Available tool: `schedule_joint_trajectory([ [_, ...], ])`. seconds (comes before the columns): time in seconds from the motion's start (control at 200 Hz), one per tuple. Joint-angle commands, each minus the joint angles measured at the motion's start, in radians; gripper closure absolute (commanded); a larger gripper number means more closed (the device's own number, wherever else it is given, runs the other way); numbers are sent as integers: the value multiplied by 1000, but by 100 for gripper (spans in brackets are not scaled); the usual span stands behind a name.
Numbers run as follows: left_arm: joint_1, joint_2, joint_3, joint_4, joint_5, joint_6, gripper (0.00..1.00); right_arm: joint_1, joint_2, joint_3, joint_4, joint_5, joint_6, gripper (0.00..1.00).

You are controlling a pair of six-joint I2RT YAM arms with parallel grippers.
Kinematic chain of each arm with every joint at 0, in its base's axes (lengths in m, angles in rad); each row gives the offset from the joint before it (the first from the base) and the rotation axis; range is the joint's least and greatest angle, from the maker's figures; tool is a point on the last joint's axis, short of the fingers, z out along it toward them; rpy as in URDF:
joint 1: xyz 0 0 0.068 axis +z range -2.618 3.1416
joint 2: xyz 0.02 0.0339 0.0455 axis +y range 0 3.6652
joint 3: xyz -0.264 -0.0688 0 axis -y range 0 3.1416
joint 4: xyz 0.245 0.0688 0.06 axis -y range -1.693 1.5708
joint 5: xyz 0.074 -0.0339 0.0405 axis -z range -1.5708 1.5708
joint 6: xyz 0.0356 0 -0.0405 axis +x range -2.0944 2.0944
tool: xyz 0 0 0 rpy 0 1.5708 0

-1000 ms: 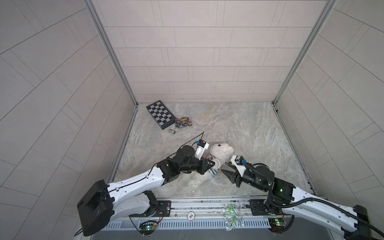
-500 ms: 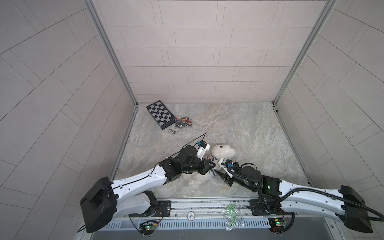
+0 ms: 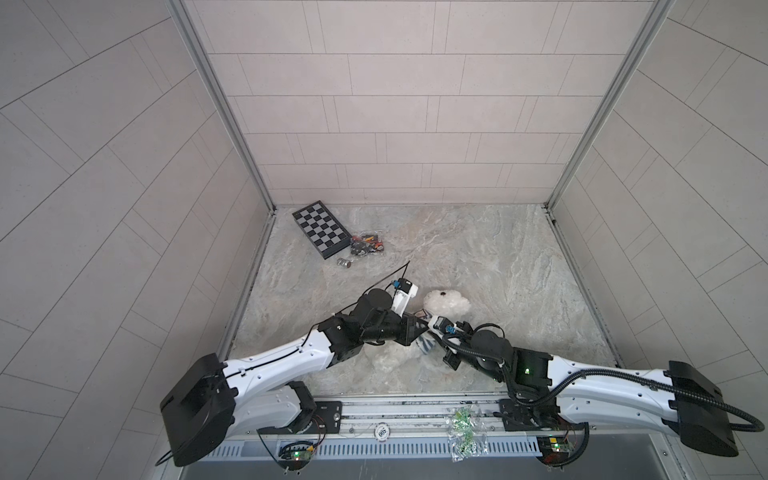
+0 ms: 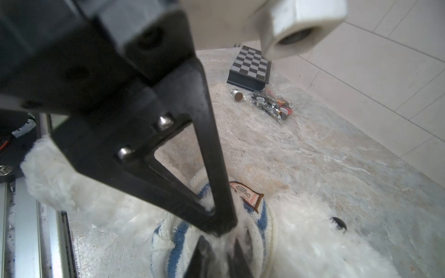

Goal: Dress the teddy bear

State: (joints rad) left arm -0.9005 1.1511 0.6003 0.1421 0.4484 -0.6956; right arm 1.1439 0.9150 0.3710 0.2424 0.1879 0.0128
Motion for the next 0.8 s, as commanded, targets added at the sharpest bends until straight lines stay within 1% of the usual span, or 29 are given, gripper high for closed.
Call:
schedule_joint_trajectory([
  [0.0, -5, -23, 21, 31, 29, 0, 97, -1, -7, 28, -6, 41, -10, 100],
  [0.075, -5, -37, 17, 22, 22, 6, 88, -1, -22, 17, -1, 51, -6, 100],
  [0.205, 0, -90, -21, -4, -20, 8, 64, -1, -73, -7, 30, 69, 42, 100],
  [0.27, 0, -122, -43, -32, -51, 18, 56, -1, -83, 0, 20, 97, 77, 100],
  [0.315, -1, -142, -56, -61, -76, 24, 55, -1, -82, 13, -1, 117, 100, 100],
  [0.37, 0, -167, -79, -68, -93, 20, 57, -3, -71, 34, -31, 140, 127, 100],
  [0.446, -5, -189, -103, -61, -97, 9, 60, -3, -55, 58, -56, 165, 163, 100],
  [0.516, -14, -197, -107, -73, -102, 9, 60, -3, -35, 82, -72, 182, 199, 100],
  [0.681, -29, -166, -101, -74, -112, 8, 56, -3, -4, 120, -63, 193, 257, 100],
  [0.796, -38, -126, -83, -45, -115, 7, 55, -1, 25, 138, -57, 172, 286, 100],
])
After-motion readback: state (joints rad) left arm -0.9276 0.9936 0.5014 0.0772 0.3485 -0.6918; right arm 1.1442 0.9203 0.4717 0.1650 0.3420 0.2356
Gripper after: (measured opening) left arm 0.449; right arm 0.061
